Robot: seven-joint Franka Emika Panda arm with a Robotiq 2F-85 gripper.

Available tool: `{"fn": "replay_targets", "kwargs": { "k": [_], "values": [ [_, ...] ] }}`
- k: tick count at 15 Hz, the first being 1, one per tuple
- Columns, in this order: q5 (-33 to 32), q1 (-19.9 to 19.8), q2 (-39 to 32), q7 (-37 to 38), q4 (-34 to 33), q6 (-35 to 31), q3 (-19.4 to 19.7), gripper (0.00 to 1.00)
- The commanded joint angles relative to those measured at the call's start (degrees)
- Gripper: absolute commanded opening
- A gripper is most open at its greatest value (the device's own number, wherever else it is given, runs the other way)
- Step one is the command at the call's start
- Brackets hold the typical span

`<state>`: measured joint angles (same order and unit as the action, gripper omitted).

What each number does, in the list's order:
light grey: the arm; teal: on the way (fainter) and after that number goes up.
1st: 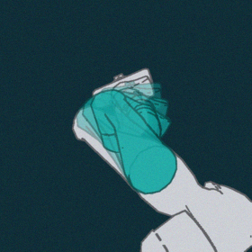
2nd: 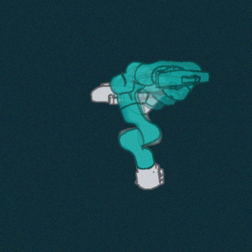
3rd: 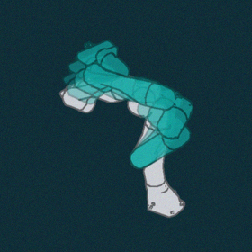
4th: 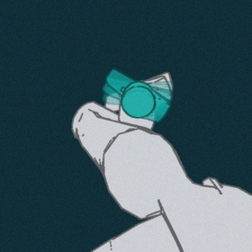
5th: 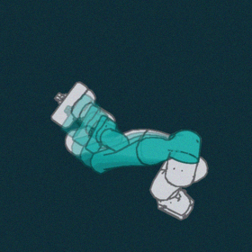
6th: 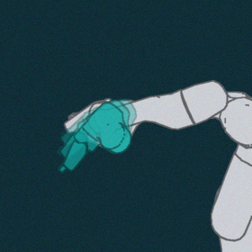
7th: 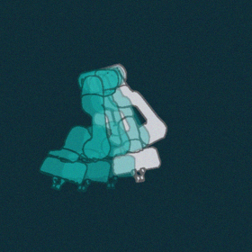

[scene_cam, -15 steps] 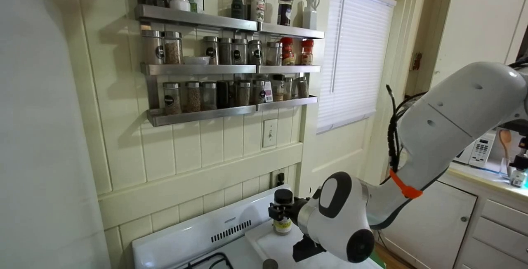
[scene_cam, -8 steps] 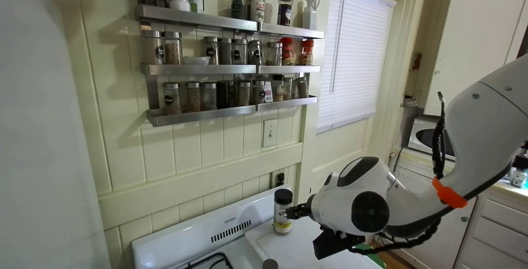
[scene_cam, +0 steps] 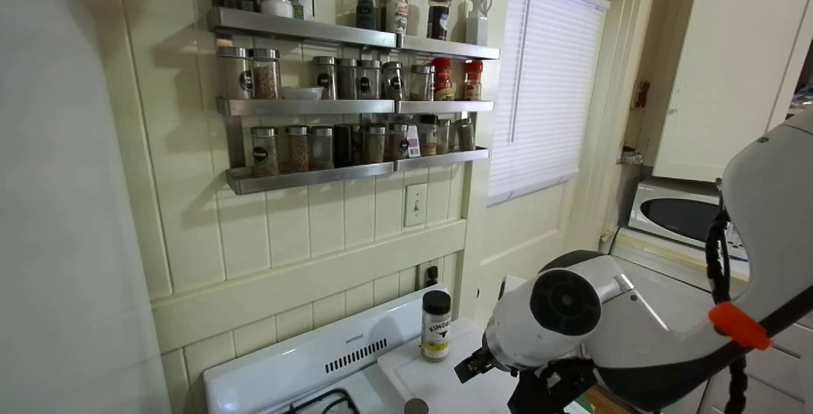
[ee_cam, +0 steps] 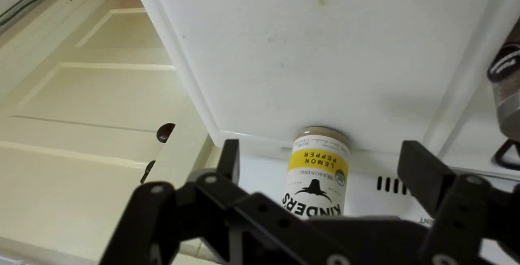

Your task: Remove one bottle from the top shelf

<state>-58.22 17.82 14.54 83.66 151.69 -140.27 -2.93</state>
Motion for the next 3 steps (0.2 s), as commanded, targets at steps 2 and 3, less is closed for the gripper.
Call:
{"fn": "replay_targets", "kwargs": {
  "k": [2,3],
  "values": [
    [3.7,-2.1,1.7,-5.2,0.3,-0.9,-2.3,1.00],
    [4.1,-1.9,2.4,-6.1,0.5,-1.0,-2.1,1.00]
  ]
}}
